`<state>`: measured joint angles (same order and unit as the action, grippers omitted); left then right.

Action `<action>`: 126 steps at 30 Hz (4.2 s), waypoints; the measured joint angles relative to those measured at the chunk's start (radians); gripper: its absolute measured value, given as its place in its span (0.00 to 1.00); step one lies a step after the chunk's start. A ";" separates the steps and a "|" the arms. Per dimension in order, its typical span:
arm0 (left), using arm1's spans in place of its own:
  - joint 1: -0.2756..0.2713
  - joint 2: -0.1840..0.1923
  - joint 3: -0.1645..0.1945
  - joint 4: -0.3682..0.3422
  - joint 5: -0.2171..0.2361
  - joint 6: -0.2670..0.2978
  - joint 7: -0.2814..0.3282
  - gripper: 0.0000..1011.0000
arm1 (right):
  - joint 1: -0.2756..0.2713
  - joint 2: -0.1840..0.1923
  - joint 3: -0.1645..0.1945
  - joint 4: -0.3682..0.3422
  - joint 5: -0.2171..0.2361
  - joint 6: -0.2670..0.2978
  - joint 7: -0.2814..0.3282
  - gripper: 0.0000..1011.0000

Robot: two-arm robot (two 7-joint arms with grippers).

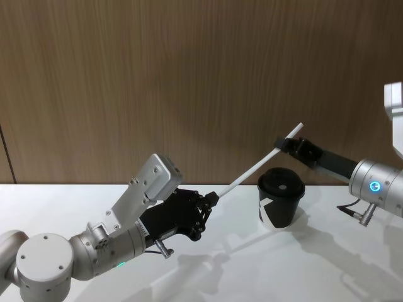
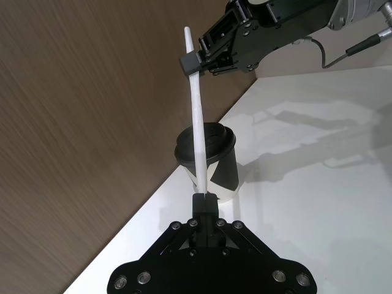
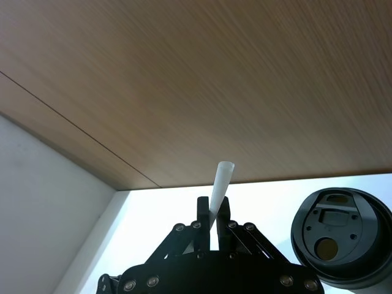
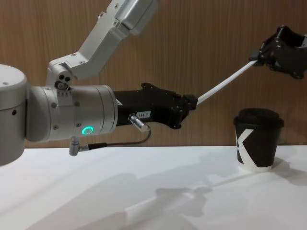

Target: Pick up the straw with one hand, pass it to the other hand, and insert it into the cup.

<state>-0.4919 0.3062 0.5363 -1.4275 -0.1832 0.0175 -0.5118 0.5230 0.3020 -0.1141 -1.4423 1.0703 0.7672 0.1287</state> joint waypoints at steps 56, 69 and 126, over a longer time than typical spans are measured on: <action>0.000 0.000 0.000 0.000 0.000 0.000 0.000 0.99 | 0.061 0.297 -0.159 -0.191 -0.281 -0.227 0.205 0.01; 0.000 0.000 0.000 0.000 0.000 0.000 0.000 0.99 | 0.102 0.365 -0.185 -0.206 -0.323 -0.268 0.264 0.01; 0.000 0.000 0.000 0.000 0.000 0.000 0.000 0.99 | 0.198 0.355 -0.325 -0.013 -0.376 -0.393 0.361 0.01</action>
<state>-0.4919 0.3064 0.5363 -1.4275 -0.1832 0.0175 -0.5117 0.7207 0.6566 -0.4389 -1.4549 0.6946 0.3741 0.4892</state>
